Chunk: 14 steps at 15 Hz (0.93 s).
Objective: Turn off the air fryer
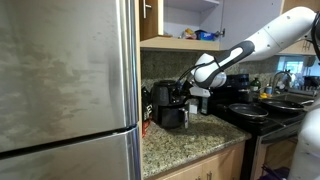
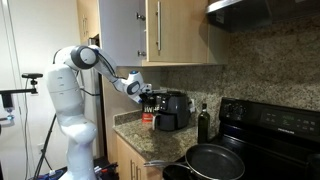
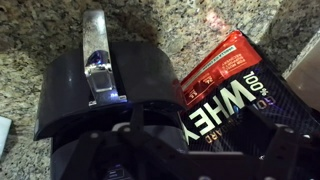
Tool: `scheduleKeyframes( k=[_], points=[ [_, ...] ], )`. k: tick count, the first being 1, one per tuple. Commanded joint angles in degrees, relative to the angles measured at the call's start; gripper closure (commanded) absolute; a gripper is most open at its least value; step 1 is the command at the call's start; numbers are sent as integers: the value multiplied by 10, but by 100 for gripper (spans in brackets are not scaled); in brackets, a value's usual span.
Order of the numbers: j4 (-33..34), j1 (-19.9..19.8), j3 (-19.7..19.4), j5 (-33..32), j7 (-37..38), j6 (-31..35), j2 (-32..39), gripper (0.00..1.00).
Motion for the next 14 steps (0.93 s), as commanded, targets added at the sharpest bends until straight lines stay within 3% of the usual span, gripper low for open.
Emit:
scheduleKeyframes(
  k=[1,7,14],
  points=[
    [20,-10,1,-6,-1,25,41,0],
    [71,-19,1,-19,0,117,124,0],
    [135,-23,-1,-16,5,128,189,0]
  ],
)
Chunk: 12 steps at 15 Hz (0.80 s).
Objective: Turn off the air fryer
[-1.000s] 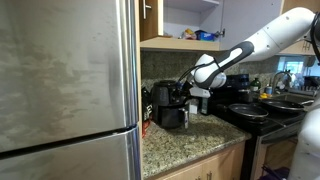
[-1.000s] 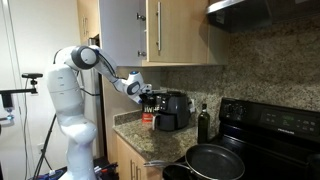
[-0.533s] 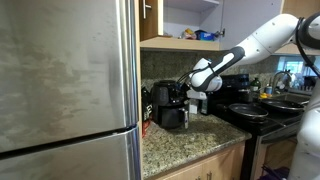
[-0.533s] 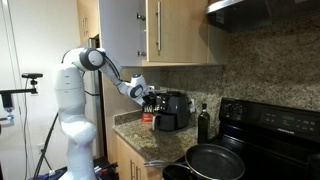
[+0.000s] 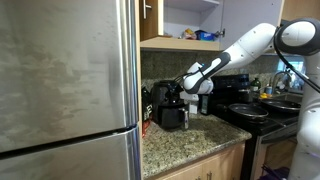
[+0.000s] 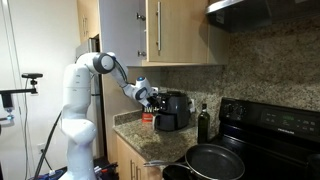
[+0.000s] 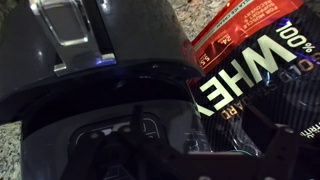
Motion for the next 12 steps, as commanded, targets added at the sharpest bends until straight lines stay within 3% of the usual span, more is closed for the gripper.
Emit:
scheduleKeyframes(
  k=[1,7,12],
  points=[
    [42,-9,0,-4,6,3,39,0],
    [74,-1,-18,-11,31,-3,69,0],
    [64,-9,-4,3,43,-28,50,0]
  ],
)
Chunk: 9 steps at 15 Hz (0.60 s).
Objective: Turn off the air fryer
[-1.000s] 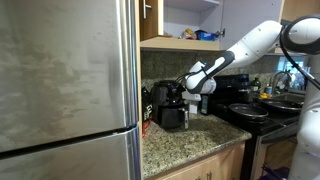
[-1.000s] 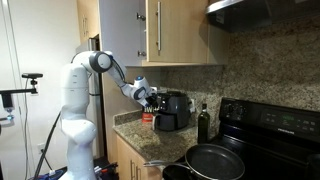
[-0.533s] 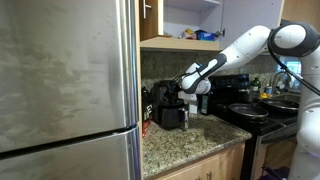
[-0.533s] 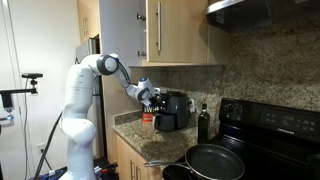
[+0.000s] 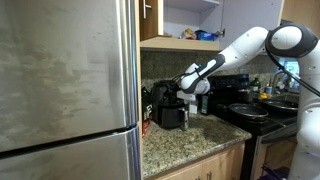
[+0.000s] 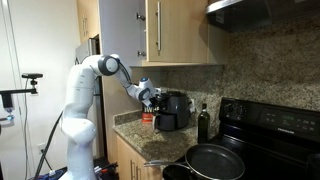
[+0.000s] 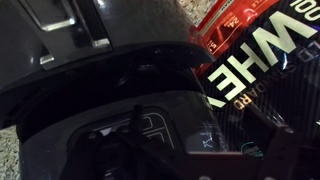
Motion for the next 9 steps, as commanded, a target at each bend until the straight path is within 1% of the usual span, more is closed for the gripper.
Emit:
scheduleKeyframes(
  k=[1,3,5,7,9],
  points=[
    [6,-6,10,17,17,-69,-18,0],
    [-32,-14,28,62,-7,-144,-92,0],
    [-54,-11,22,93,-2,-218,-159,0],
    [-77,-10,10,66,35,-246,-224,0],
    [-105,-12,6,61,50,-259,-298,0]
  ],
)
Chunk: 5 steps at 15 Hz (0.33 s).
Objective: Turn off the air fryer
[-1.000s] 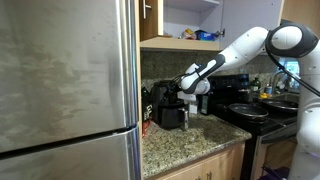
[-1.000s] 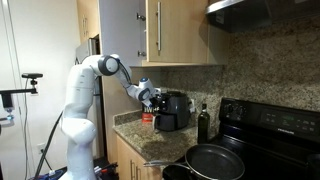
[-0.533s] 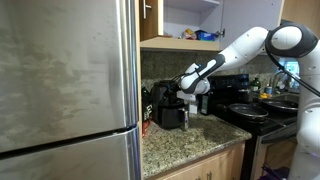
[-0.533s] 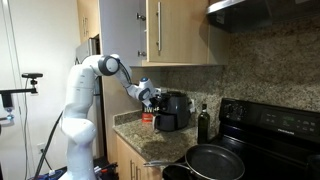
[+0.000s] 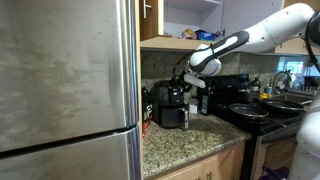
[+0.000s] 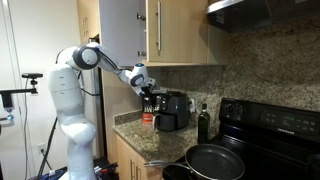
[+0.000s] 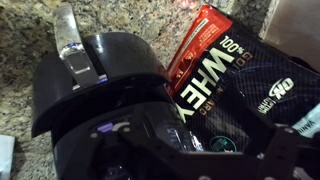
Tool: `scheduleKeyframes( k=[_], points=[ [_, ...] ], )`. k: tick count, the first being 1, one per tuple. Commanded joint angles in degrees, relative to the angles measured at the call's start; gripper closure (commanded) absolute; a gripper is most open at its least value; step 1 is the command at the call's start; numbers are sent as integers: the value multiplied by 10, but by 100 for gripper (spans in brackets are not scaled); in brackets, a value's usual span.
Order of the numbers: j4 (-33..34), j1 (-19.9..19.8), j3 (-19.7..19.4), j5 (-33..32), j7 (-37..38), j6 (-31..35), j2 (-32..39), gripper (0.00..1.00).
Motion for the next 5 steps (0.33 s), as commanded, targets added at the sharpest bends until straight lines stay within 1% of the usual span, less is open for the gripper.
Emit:
scheduleKeyframes(
  k=[1,2,3,5],
  points=[
    [-11,-3,0,-1,8,-11,-34,0],
    [-21,-4,-1,-1,10,-18,-61,0],
    [-22,-4,-1,-1,10,-20,-69,0],
    [-21,-3,0,-1,10,-18,-58,0]
  ],
)
